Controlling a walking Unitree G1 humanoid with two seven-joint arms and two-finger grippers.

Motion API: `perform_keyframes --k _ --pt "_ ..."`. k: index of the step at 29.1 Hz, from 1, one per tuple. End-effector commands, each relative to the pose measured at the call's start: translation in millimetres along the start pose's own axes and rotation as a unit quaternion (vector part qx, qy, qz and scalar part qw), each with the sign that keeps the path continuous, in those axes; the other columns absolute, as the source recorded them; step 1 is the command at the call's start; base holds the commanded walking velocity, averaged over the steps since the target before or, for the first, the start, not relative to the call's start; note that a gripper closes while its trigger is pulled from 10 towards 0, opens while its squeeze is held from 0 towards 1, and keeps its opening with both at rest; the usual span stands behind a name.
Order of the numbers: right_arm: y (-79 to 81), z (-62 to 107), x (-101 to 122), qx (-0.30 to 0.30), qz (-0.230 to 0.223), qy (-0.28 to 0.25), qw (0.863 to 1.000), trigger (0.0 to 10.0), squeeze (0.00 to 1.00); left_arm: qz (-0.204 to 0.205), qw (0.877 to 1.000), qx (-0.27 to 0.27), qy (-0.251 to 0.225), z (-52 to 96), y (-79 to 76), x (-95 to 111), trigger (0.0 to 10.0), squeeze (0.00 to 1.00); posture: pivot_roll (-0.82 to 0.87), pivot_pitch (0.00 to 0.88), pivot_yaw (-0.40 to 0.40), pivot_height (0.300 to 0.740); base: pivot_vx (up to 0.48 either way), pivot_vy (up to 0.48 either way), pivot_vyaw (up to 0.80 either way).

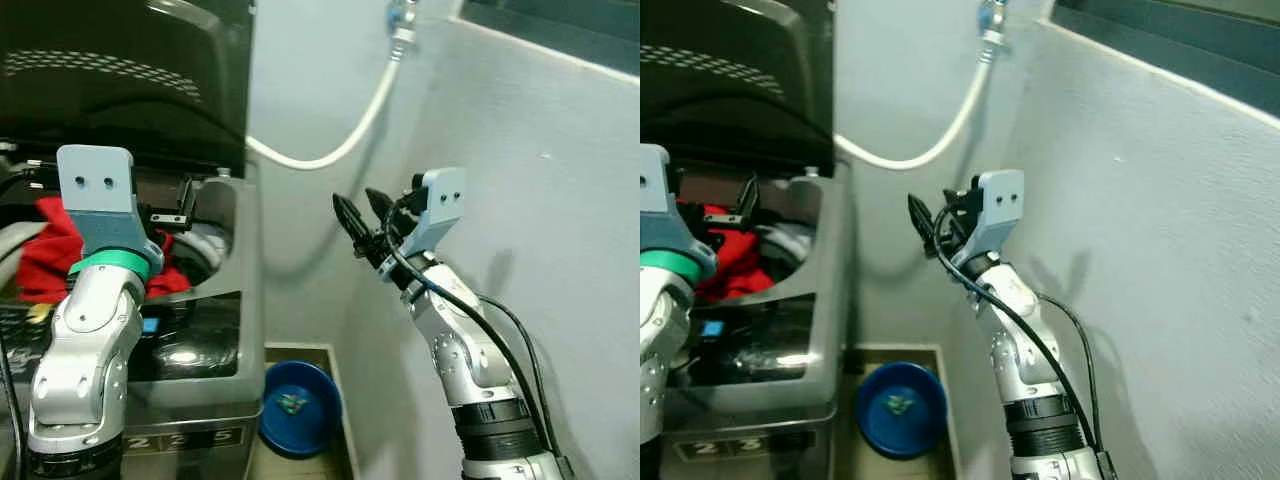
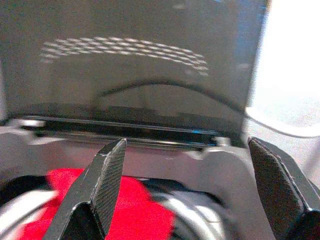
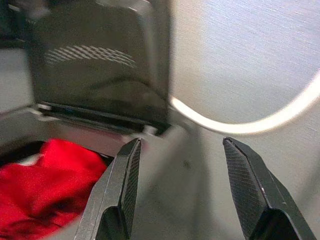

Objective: Clothes washing

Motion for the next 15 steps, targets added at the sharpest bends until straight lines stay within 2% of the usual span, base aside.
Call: perform_keyframes --k 1,2,4,9,15 --pt "-4.8 1.9 8 -0.007 -0.001 -0.020 1.000 10.0 0.00 -0.007 1.000 -0.022 -0.013 1.8 -7.7 4 10.0 0.00 0.04 0.000 -0.112 0.740 0.000 0.000 0.80" --pt "-4.8 1.9 8 -0.007 -0.001 -0.020 1.000 10.0 0.00 -0.007 1.000 -0.022 -0.013 1.8 -7.7 4 10.0 0.00 0.04 0.000 -0.112 0.740 0.000 0.000 0.80" --pt "-12.5 4.0 14 -0.029 -0.019 -0.036 0.999 10.0 0.00 0.000 0.998 -0.043 -0.035 3.3 -18.0 13 10.0 0.00 0.04 0.004 -0.108 0.740 0.000 0.000 0.80" --pt "-15.3 3.3 18 -0.034 -0.023 -0.045 0.998 10.0 0.00 0.002 0.999 -0.039 -0.034 1.9 -17.2 14 10.0 0.00 0.04 0.006 -0.104 0.740 0.000 0.000 0.80" --pt "-11.5 1.9 22 -0.023 -0.023 -0.053 0.998 10.0 0.00 0.001 0.998 -0.044 -0.035 0.4 -16.6 14 10.0 0.00 0.04 0.006 -0.104 0.740 0.000 0.000 0.80"
Point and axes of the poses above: a point about 5 cm out from each wrist's last joint towards the gripper, its own z axis pointing back from the gripper into the wrist, its own x axis along the axis of the wrist's last joint, y = z × x, the point moved 2 cm from there along -z, pointing out of the wrist towards the gripper, and after that the axes turned 4 degrees about z, right-handed, at the moved point
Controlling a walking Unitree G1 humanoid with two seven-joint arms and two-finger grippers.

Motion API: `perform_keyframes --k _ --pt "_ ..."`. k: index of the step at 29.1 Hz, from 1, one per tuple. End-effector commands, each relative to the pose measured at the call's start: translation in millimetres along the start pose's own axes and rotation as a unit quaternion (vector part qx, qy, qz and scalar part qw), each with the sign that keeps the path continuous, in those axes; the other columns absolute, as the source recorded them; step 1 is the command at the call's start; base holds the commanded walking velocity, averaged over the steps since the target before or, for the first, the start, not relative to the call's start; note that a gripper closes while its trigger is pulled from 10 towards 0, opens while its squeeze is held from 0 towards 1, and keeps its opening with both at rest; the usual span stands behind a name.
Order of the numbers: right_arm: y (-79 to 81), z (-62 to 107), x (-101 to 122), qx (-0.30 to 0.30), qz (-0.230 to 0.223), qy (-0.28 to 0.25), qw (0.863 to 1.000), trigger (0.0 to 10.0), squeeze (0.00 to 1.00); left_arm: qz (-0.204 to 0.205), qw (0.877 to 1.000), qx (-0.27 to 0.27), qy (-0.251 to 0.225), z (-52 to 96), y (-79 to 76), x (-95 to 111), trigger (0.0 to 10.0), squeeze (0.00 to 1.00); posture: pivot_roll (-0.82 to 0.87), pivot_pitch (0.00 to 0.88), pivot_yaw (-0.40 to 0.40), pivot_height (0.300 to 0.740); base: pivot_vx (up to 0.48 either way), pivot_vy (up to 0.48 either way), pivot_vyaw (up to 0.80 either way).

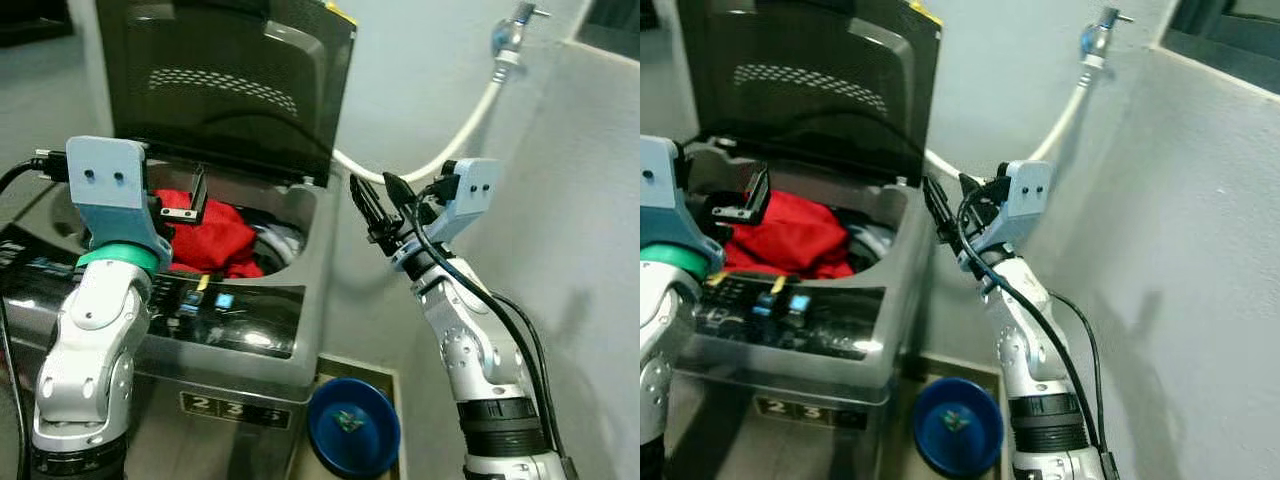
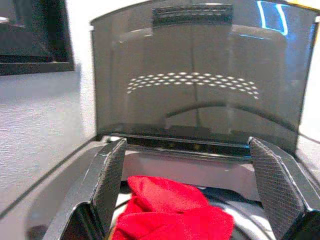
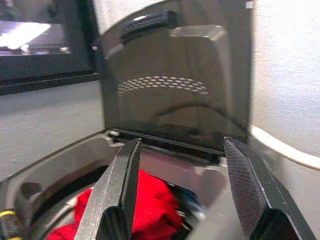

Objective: Clothes washing

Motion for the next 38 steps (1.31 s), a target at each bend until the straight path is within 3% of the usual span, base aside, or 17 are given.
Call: perform_keyframes --k 1,16,38 --pt "-1.2 -1.0 9 0.000 0.002 -0.019 1.000 10.0 0.00 0.000 1.000 -0.006 -0.007 -0.2 -2.4 3 10.0 0.00 0.04 0.006 -0.104 0.740 0.000 0.000 0.80" --pt "-1.2 2.6 10 0.004 -0.008 -0.022 1.000 10.0 0.00 0.008 1.000 -0.025 0.018 2.6 -8.4 -5 10.0 0.00 0.03 0.011 -0.102 0.740 0.000 0.000 0.80" --pt "-10.9 4.8 13 -0.009 -0.011 -0.026 1.000 10.0 0.00 0.019 0.999 -0.038 0.019 1.4 -13.1 -3 10.0 0.00 0.03 0.014 -0.087 0.740 0.000 0.000 0.80"
Point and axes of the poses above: a point about 5 cm out from each wrist's last joint towards the gripper, its own z axis pointing back from the gripper into the wrist, its own x axis along the axis of the wrist's last joint, y = z × x, the point moved 2 cm from there along -z, pointing out of the wrist towards the gripper, and after that the axes turned 4 degrees about z, right-handed, at the moved point
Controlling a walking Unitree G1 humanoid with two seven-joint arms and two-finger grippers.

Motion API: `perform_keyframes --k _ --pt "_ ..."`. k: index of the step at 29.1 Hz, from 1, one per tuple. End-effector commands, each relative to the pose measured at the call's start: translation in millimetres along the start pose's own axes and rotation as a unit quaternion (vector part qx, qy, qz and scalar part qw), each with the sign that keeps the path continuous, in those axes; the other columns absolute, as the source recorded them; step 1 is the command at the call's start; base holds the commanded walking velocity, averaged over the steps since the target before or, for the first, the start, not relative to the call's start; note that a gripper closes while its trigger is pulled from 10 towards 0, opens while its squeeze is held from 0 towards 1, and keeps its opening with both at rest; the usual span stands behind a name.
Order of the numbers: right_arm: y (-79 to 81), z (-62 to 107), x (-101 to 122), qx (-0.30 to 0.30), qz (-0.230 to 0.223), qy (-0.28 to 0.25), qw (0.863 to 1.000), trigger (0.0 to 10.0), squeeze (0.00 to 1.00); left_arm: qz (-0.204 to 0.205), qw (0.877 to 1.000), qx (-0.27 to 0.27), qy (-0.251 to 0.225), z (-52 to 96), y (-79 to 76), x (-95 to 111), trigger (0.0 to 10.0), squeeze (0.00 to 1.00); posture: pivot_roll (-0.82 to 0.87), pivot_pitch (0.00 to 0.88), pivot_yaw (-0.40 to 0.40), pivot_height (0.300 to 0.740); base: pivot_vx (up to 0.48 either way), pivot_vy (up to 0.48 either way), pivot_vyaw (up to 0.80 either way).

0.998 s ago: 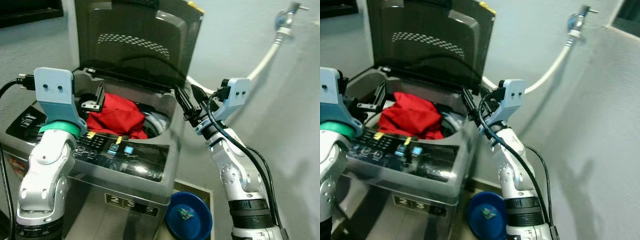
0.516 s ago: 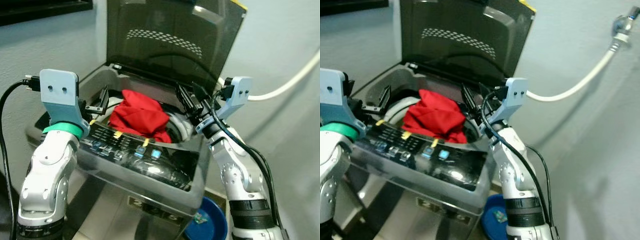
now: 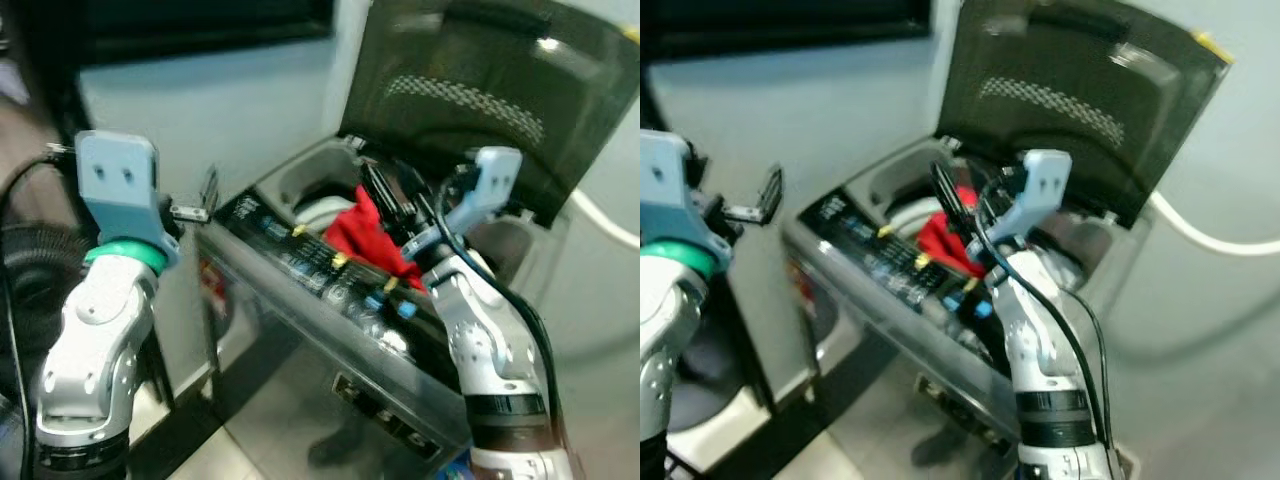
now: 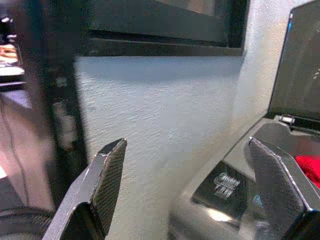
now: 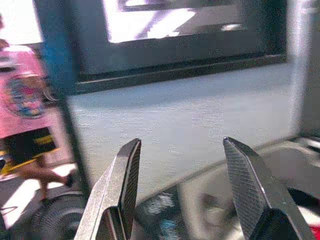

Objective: Clothes washing

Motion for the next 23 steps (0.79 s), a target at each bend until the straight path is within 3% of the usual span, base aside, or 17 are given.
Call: perform_keyframes --k 1,23 --pt "-4.2 2.5 1.4 -0.006 0.000 -0.002 1.000 10.0 0.00 0.008 1.000 -0.010 0.004 1.0 -5.0 -1.9 10.0 0.00 0.02 0.014 -0.086 0.740 0.000 0.000 0.80" --pt "0.2 -1.5 2.0 0.010 0.006 -0.002 1.000 10.0 0.00 0.007 1.000 -0.005 0.013 2.1 -1.7 -5.4 10.0 0.00 0.02 0.010 -0.099 0.740 0.000 0.000 0.80"
Point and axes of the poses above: a point about 5 cm out from each wrist's last joint towards the gripper, its own z axis pointing back from the gripper into the wrist, its own x axis along the axis of the wrist's last joint, y = z × x, the point moved 2 cm from there along -z, pointing out of the wrist towards the gripper, and after that the axes turned 4 degrees about z, right-handed, at the moved point
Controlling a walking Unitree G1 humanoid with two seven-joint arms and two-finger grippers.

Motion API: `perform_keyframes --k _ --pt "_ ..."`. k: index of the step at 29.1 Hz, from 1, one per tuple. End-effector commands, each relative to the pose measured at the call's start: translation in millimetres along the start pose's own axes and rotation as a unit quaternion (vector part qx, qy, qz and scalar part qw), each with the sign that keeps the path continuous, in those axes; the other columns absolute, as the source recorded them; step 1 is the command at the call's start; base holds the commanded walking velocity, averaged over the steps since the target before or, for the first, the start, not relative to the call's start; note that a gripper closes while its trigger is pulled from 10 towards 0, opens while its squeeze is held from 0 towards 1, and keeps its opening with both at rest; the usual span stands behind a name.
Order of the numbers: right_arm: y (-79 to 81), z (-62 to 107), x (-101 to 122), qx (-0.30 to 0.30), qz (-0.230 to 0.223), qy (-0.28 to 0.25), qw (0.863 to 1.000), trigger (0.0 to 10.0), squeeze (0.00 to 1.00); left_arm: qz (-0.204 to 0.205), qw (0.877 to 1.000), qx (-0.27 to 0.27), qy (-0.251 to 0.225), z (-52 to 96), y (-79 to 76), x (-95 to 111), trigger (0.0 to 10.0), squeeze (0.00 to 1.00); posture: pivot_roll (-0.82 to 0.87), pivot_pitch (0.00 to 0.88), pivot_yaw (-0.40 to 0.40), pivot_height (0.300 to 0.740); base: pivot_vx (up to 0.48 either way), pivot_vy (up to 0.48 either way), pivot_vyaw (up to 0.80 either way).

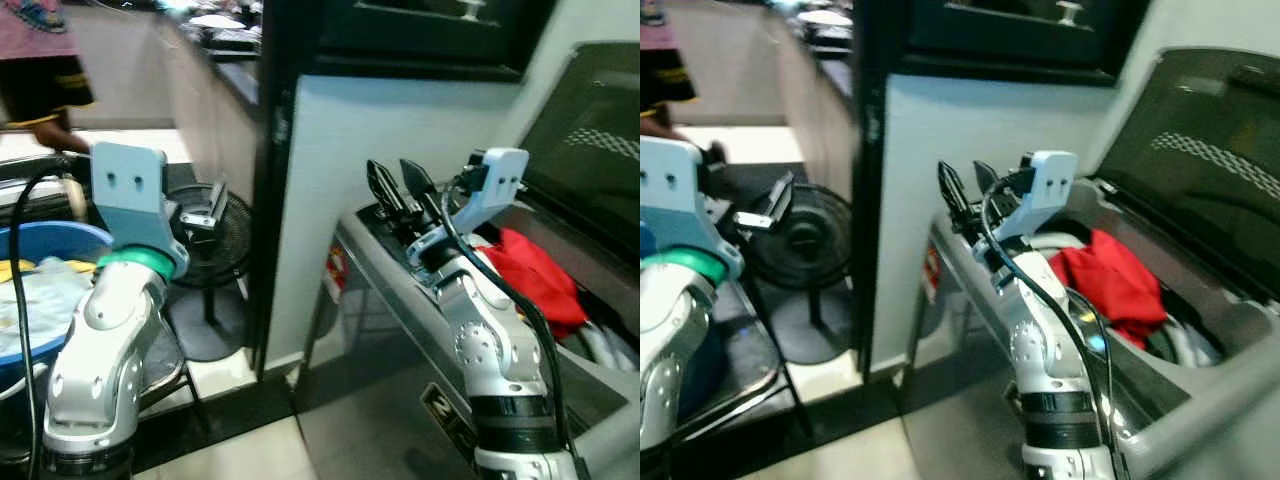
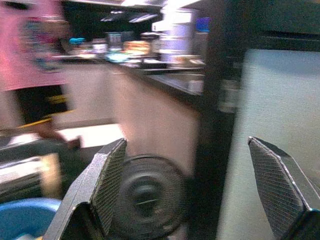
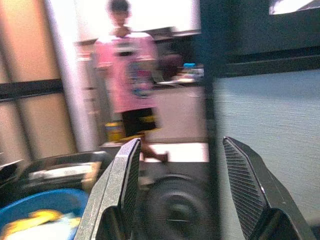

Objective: Clothes washing

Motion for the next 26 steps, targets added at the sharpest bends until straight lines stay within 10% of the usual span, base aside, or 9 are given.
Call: perform_keyframes --k 1,17,26 --pt "-6.2 1.6 2 -0.008 0.005 -0.003 1.000 10.0 0.00 0.007 1.000 -0.014 -0.001 1.0 -6.4 1 10.0 0.00 0.02 0.010 -0.099 0.740 0.000 0.000 0.80" --pt "-7.3 4.6 2 -0.015 -0.005 -0.005 1.000 10.0 0.00 0.020 1.000 -0.022 0.000 0.1 -9.8 0 10.0 0.00 0.02 0.005 -0.085 0.740 0.000 0.000 0.80" --pt "-4.1 10.2 -12 -0.011 0.003 0.027 1.000 10.0 0.00 0.040 0.999 -0.021 0.014 4.4 -14.4 -9 10.0 0.00 0.02 0.009 -0.083 0.740 0.000 0.465 0.00"
Point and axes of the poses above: a point about 5 cm out from each wrist's last joint towards the gripper, its own z axis pointing back from the gripper into the wrist, its own x axis along the axis of the wrist's last joint, y = z × x, the point moved 2 cm from there along -z, pointing out of the wrist towards the gripper, and after that the axes turned 4 degrees about z, right-handed, at the moved point
